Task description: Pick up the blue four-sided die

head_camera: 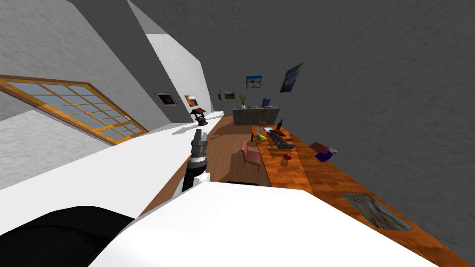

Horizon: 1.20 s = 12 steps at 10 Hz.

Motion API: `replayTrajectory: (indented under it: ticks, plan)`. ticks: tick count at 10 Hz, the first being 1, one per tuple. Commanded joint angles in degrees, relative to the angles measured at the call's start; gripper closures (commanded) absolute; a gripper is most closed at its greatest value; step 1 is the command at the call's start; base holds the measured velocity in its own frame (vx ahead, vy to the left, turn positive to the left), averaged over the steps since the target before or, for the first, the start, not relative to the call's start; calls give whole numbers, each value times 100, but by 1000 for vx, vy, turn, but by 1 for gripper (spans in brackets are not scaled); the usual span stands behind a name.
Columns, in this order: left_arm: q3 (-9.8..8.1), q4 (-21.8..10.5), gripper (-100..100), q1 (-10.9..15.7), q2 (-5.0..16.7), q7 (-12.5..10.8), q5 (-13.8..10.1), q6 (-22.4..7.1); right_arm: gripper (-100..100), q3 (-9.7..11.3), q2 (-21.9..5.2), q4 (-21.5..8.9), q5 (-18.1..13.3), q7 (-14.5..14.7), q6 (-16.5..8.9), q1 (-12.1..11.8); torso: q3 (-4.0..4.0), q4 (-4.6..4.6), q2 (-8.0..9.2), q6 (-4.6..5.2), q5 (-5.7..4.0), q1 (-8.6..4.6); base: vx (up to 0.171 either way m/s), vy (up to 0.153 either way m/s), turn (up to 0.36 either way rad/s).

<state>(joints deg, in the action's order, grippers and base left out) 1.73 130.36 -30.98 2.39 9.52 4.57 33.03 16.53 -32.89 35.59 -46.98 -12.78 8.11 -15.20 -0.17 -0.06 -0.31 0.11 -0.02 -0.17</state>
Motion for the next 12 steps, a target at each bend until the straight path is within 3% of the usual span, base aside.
replayTrajectory:
  ticks: [1,4,6,10,12]
  plan:
    - [0,0,0,0,0,0,0,0,-100,163,-88,-189,-68,-141,-81,81,0,0,0,0,0,0,48,-41,42]
    - [0,0,0,0,0,0,0,0,-100,233,-162,-578,-288,-180,-129,153,5,1,10,3,1,10,27,-25,94]
    - [0,0,0,0,0,0,0,0,-100,233,-162,-578,-288,-180,-129,153,6,2,11,2,1,13,15,-13,13]
    - [0,0,0,0,0,0,0,0,-100,303,-231,-972,-521,-221,-166,246,5,2,8,1,2,14,30,-16,78]
    - [0,0,0,0,0,0,0,0,-100,303,-231,-972,-521,-221,-166,246,3,1,6,2,1,13,21,-16,13]
